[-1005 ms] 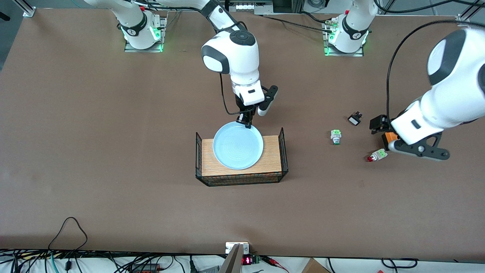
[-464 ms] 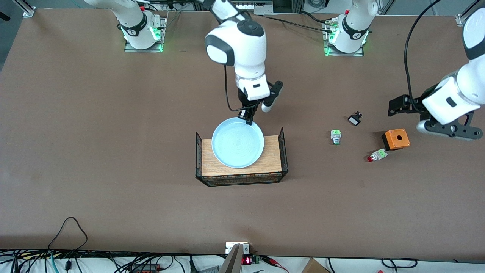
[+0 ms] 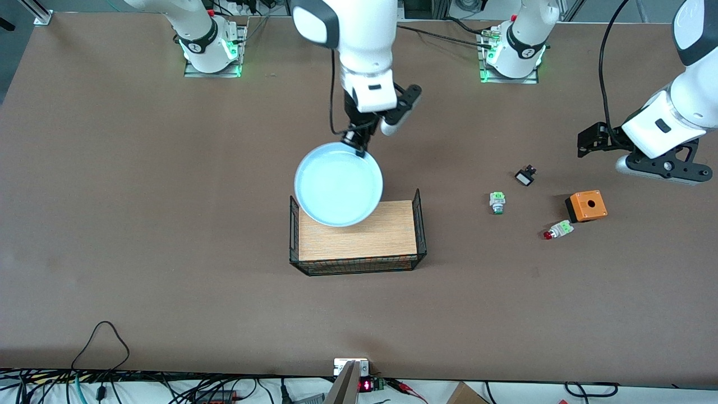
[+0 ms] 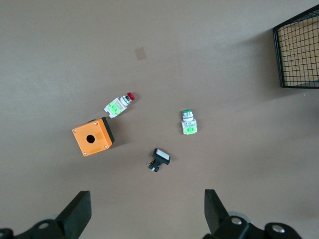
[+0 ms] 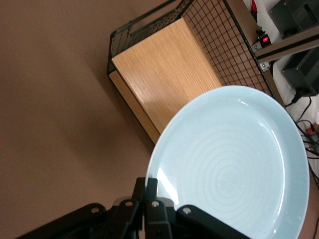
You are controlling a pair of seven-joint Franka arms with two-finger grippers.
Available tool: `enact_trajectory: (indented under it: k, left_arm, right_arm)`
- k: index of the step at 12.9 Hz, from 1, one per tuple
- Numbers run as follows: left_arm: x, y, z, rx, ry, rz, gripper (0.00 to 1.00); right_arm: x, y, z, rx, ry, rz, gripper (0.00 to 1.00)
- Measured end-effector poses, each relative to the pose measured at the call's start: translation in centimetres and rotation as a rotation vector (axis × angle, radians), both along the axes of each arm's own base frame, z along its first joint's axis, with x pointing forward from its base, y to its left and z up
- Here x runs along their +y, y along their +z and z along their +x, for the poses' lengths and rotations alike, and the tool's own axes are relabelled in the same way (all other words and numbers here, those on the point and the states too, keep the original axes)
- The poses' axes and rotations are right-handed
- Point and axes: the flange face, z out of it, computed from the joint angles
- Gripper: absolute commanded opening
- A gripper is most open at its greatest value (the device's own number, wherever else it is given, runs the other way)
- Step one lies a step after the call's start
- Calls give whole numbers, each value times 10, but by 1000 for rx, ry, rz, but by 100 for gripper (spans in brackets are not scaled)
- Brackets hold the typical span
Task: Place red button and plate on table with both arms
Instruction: 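Lift the plate out of the tray with the right gripper while the left gripper withdraws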
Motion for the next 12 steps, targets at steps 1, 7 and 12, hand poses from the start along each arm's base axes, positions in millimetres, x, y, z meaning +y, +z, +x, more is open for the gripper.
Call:
enact_trajectory:
  k: [1,7,12]
  left_arm:
    - [1,-1,0,2,1,0,100]
    - [0,-1,0,5,0,0,100]
    - [-1,-1,-1,5,-1,0,100]
  right_arm:
    - [-15,14,2,12,1,-17,0]
    - [-159,18,56,58,-17,-48,0]
    - [-267,-44,85,85,-10,-56,0]
